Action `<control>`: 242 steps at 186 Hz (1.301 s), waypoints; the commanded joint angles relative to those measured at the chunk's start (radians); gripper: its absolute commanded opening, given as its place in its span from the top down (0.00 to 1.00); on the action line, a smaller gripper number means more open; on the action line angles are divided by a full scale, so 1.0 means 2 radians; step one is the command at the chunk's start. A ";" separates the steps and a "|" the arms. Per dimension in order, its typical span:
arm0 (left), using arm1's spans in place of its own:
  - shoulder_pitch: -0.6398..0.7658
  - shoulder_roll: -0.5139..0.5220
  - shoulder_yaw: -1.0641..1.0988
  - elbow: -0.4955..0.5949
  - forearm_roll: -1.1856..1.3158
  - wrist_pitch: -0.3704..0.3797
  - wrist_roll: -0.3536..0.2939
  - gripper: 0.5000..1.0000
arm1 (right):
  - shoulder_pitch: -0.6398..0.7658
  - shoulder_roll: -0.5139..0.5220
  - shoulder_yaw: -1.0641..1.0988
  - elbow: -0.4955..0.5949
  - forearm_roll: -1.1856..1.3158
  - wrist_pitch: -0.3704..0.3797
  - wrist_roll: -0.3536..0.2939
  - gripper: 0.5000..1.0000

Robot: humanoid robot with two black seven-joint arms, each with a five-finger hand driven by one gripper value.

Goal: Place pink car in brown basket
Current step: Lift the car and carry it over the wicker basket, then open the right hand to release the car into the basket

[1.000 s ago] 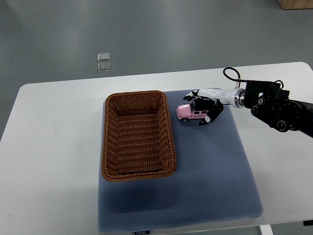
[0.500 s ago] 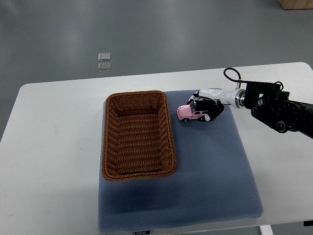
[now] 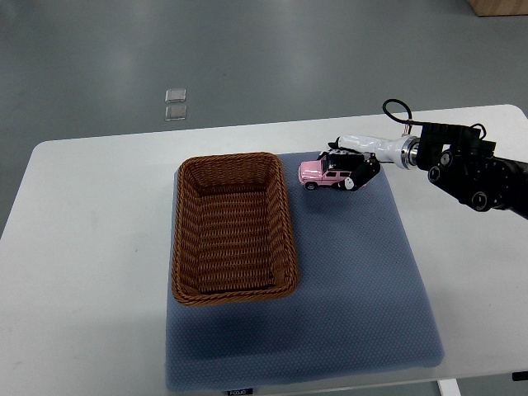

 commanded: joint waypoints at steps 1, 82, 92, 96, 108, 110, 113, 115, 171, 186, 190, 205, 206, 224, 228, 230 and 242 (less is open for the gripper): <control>0.000 0.000 0.000 0.000 0.000 0.000 0.000 0.00 | 0.008 -0.009 0.003 0.000 0.005 0.000 0.002 1.00; 0.000 0.000 0.000 0.000 0.000 0.000 0.000 0.00 | 0.055 -0.028 0.012 0.059 0.028 0.008 0.040 1.00; 0.000 0.000 0.000 0.000 0.000 0.000 0.000 0.00 | 0.055 -0.028 0.012 0.084 0.028 0.009 0.042 1.00; 0.000 0.000 0.000 0.000 0.000 0.000 0.000 0.00 | 0.055 -0.028 0.012 0.093 0.028 0.009 0.042 1.00; 0.000 0.000 0.000 0.000 0.000 0.000 0.000 0.00 | 0.056 -0.024 0.012 0.110 0.027 0.011 0.042 1.00; 0.000 0.000 0.000 0.000 0.000 0.000 0.000 0.00 | 0.056 -0.022 0.012 0.113 0.027 0.012 0.042 1.00; 0.000 0.000 0.000 0.000 0.000 0.000 0.000 0.00 | 0.057 -0.022 0.012 0.115 0.027 0.014 0.042 1.00; 0.000 0.000 0.000 0.000 0.000 0.000 0.000 0.00 | 0.057 -0.020 0.012 0.117 0.027 0.014 0.042 1.00; 0.000 0.000 0.000 0.000 0.000 0.000 0.000 0.00 | 0.064 0.042 -0.008 0.133 0.012 0.015 0.036 1.00; 0.000 0.000 0.000 0.000 0.000 0.000 0.000 0.00 | 0.064 0.064 -0.021 0.133 0.009 0.011 0.035 1.00; 0.000 0.000 0.000 0.000 0.000 0.000 0.000 0.00 | 0.064 0.069 -0.024 0.132 0.008 0.011 0.035 1.00; 0.000 0.000 0.000 0.000 0.000 0.000 0.000 0.00 | 0.062 0.084 -0.034 0.127 0.001 0.010 0.034 1.00; 0.000 0.000 0.000 0.000 0.000 0.000 0.000 0.00 | 0.062 0.084 -0.034 0.127 0.001 0.010 0.034 1.00; 0.000 0.000 0.000 0.000 0.000 0.000 0.000 0.00 | 0.058 0.089 -0.042 0.118 -0.001 0.007 0.033 1.00; 0.000 0.000 0.000 0.000 0.000 0.000 0.000 0.00 | 0.057 0.089 -0.043 0.117 -0.001 0.007 0.033 1.00; 0.000 0.000 0.000 0.000 0.000 0.000 0.000 0.00 | 0.057 0.089 -0.044 0.116 -0.001 0.007 0.033 1.00; 0.000 0.000 0.000 0.000 0.000 0.000 0.000 0.00 | 0.054 0.089 -0.046 0.113 -0.001 0.006 0.033 1.00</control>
